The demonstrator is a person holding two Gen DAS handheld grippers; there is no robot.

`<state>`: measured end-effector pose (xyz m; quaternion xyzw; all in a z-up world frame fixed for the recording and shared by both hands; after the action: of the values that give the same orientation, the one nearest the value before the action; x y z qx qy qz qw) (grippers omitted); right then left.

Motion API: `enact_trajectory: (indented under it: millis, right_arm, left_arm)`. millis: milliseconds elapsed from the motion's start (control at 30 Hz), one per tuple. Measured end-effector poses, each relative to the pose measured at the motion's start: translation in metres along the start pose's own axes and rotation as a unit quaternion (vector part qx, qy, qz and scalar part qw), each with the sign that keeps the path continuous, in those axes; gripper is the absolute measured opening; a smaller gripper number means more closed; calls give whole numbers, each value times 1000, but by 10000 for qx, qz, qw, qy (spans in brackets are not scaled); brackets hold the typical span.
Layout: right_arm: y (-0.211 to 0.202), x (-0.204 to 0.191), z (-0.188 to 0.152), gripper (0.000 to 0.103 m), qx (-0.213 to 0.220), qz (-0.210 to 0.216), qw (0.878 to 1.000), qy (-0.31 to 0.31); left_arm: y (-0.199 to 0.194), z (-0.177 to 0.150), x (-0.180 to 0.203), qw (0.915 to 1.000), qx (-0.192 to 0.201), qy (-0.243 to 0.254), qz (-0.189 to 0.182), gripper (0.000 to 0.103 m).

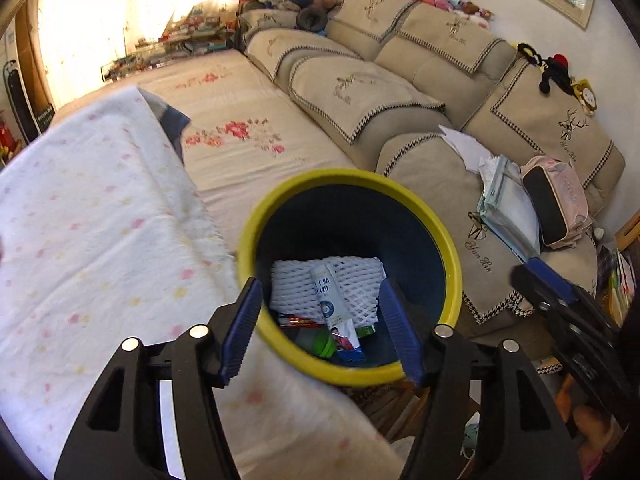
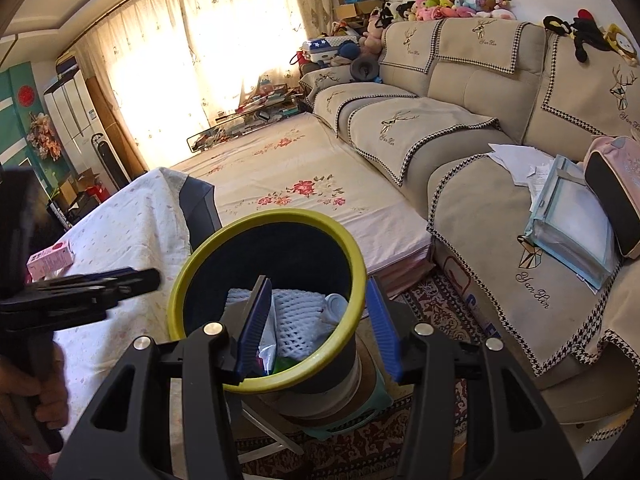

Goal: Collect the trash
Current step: 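Reach the right gripper to the pink strawberry milk carton and grasp it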

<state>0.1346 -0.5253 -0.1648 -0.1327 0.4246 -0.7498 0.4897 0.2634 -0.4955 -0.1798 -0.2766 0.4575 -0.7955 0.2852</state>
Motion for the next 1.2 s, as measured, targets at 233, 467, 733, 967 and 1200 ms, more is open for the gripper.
enact_trajectory:
  millis: [233, 467, 733, 967, 1200]
  right_arm:
    - [7, -28, 1, 47, -90, 54, 9996, -266]
    - [11, -84, 3, 47, -181, 248, 9962, -811]
    - [18, -206, 12, 51, -247, 846, 9813, -1712]
    - [27, -345, 5, 51, -401, 1675, 9560, -2377]
    - [40, -454, -14, 51, -397, 1770, 9372, -2979]
  left_arm:
    - [-90, -42, -44, 9962, 786, -305, 216, 78]
    - [-172, -115, -136, 9791, 1415, -1339, 584, 92]
    - [-242, -219, -245, 9382, 1843, -2492, 1540, 95]
    - [-257, -278, -299, 9231, 1794, -3016, 1574, 96]
    - [-252, -292, -318, 9218, 1772, -3128, 1450, 96]
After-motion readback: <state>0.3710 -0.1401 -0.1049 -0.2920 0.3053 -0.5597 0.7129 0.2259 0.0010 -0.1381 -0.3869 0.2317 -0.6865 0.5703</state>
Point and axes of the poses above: each gripper's, at about its wrist camera, not at the fingertips, and y roughly the way its jaws point, x to its right, z to its top, the point moved 6 cm from there along y, roughly the way its jaws point, and after that the axes turned 10 degrees about -x, right-handed, at the moved point
